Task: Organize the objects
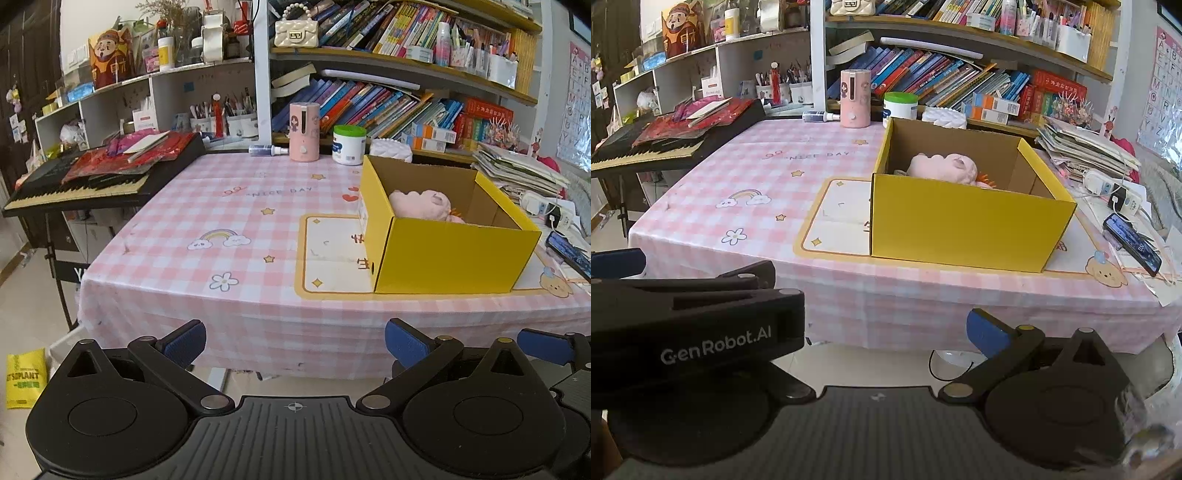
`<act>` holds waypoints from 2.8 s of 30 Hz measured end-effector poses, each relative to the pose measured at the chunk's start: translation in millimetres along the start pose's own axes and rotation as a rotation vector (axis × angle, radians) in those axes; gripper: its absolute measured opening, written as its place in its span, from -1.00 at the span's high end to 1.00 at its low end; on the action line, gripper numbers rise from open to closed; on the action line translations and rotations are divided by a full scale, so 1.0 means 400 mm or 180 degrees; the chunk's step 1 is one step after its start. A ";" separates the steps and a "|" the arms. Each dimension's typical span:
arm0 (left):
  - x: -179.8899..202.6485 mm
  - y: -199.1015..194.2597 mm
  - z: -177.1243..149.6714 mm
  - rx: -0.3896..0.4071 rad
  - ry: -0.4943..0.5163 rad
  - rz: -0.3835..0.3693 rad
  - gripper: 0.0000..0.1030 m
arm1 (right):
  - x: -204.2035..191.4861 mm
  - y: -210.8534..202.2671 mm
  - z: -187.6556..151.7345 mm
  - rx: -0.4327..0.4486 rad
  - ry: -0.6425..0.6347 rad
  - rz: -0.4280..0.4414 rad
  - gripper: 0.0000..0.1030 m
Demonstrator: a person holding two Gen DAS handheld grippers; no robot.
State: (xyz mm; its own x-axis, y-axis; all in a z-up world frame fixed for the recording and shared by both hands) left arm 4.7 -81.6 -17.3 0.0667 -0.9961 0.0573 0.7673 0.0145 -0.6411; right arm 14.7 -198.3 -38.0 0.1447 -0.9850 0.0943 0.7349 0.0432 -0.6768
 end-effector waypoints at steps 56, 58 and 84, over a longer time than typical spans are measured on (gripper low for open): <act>-0.027 0.095 0.068 -0.0112 -0.0114 -0.0085 -1.00 | 0.011 0.087 0.081 -0.0052 0.0200 -0.0093 -1.00; -0.028 0.095 0.068 -0.0115 -0.0099 -0.0082 -1.00 | 0.010 0.089 0.077 -0.0063 0.0204 -0.0082 -1.00; -0.033 0.096 0.067 -0.0154 -0.0019 -0.0015 -1.00 | -0.002 0.098 0.069 -0.0096 0.0187 -0.0045 -1.00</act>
State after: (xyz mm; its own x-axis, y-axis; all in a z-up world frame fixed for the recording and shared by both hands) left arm 50.3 -65.6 -22.5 0.0672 -0.9956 0.0648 0.7358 0.0056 -0.6772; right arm 61.8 -191.3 -44.5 0.0947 -0.9936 0.0614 0.7161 0.0251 -0.6975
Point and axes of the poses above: each gripper's, at about its wrist camera, not at the fingertips, and y roughly the way its jaws point, x to its right, z to its top, the point moved 4 cm from there along y, roughly the way its jaws point, and after that the axes turned 6 degrees about -z, right-handed, at the moved point
